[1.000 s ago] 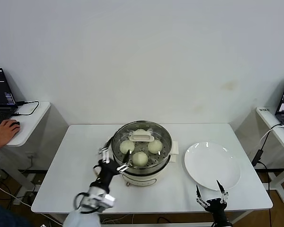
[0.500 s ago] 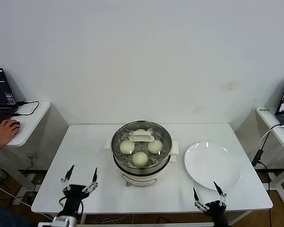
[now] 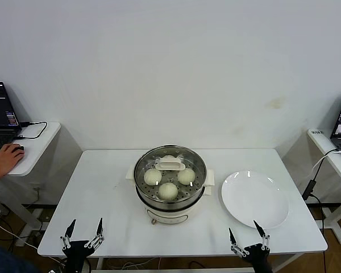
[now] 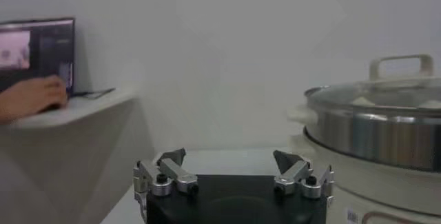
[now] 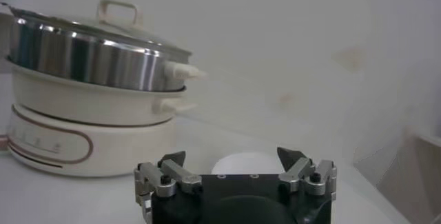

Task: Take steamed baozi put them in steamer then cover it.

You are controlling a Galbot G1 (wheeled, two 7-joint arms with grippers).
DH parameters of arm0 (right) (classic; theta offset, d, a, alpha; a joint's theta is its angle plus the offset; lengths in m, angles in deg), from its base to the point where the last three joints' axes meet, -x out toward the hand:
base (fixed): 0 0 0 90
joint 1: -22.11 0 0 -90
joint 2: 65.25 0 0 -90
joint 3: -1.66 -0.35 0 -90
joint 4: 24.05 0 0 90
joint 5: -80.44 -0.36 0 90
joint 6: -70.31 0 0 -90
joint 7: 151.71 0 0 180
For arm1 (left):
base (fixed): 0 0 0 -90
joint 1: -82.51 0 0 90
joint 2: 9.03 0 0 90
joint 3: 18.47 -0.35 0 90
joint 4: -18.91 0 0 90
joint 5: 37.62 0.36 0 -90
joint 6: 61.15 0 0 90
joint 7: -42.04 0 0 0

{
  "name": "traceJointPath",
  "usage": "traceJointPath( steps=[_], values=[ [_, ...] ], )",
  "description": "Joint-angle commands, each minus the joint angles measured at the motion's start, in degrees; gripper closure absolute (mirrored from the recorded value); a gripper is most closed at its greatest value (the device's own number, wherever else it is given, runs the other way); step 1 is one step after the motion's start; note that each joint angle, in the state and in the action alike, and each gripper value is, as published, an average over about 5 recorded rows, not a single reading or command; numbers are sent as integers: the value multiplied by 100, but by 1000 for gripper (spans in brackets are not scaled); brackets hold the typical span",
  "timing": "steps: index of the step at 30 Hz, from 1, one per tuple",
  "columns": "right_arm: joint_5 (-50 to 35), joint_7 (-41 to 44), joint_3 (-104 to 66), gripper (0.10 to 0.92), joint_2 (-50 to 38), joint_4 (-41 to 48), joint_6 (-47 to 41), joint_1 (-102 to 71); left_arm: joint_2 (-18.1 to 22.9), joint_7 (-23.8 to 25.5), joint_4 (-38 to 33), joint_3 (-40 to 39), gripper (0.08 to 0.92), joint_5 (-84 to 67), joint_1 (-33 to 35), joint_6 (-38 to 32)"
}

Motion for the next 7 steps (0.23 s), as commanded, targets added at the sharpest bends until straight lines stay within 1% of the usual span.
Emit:
traceJointPath(
  steps=[1,7],
  values=[
    [-201,25,89,203,-42,-187,-216,-144,99,53,74,91,177,-399,225,-139],
    [-205,24,97,202,-35,-154,-190,-154,130,81,60,74,177,-377,241,-138]
  ],
)
